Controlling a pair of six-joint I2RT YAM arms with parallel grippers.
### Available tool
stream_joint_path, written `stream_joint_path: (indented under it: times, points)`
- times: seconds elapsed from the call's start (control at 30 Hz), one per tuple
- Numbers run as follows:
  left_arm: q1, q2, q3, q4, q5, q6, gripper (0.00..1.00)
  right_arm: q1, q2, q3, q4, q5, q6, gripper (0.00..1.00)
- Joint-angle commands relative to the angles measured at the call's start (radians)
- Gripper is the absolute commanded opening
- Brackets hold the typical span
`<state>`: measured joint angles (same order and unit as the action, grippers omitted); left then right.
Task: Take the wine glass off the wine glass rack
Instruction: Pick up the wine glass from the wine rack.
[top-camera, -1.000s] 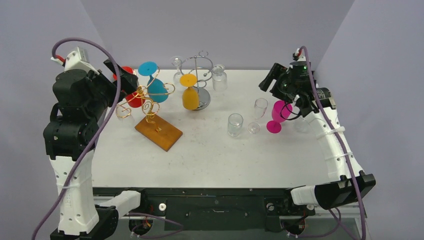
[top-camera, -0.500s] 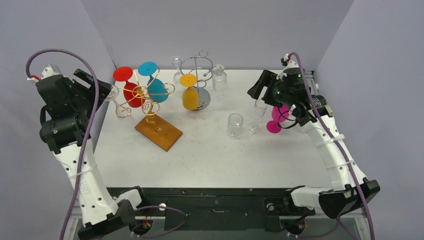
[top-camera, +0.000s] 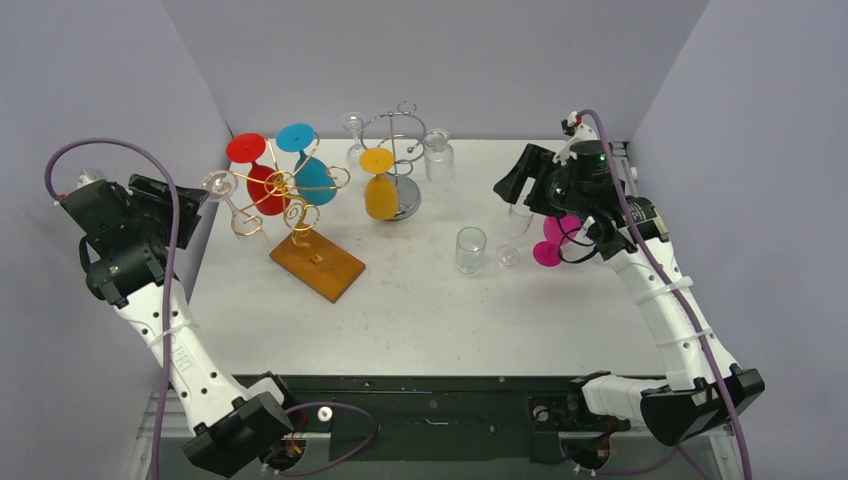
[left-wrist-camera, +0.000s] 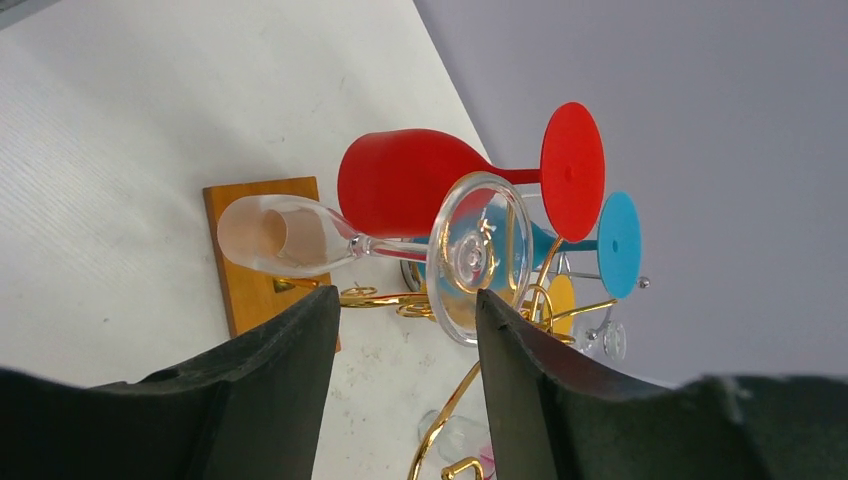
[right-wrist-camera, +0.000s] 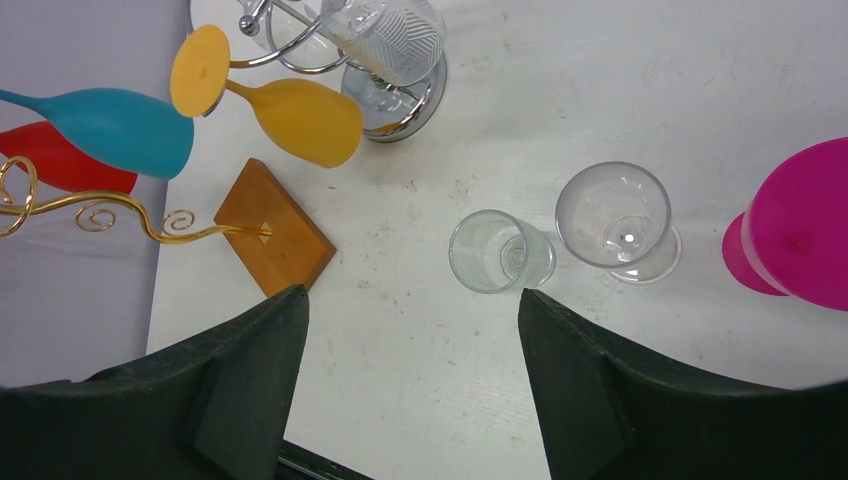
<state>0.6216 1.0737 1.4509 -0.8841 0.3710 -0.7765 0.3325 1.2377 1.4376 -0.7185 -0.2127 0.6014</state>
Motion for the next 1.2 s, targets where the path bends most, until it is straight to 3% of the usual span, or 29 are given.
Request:
stream_joint_path:
  times: [0.0,0.27,0.47,0.93,1.17]
  points:
    - [0.039,-0.023,-0.055,0.163,0.131,-0.061,0.49,0.01,-0.037,0.002,0.046,-0.005,-0.022,0.72]
    - [0.041,-0.017,-0.136,0.332,0.205,-0.144,0.46,0.009,-0.041,0.001,0.047,0.006,-0.034,0.72]
    - [0.041,-0.001,-0.167,0.391,0.234,-0.19,0.37,0.01,-0.042,-0.002,0.049,0.018,-0.04,0.72]
    - [0.041,-0.002,-0.173,0.367,0.254,-0.212,0.1,0.007,-0.038,-0.007,0.05,0.03,-0.042,0.72]
    - [0.041,-0.004,-0.164,0.342,0.273,-0.226,0.08,0.007,-0.033,-0.01,0.05,0.033,-0.042,0.72]
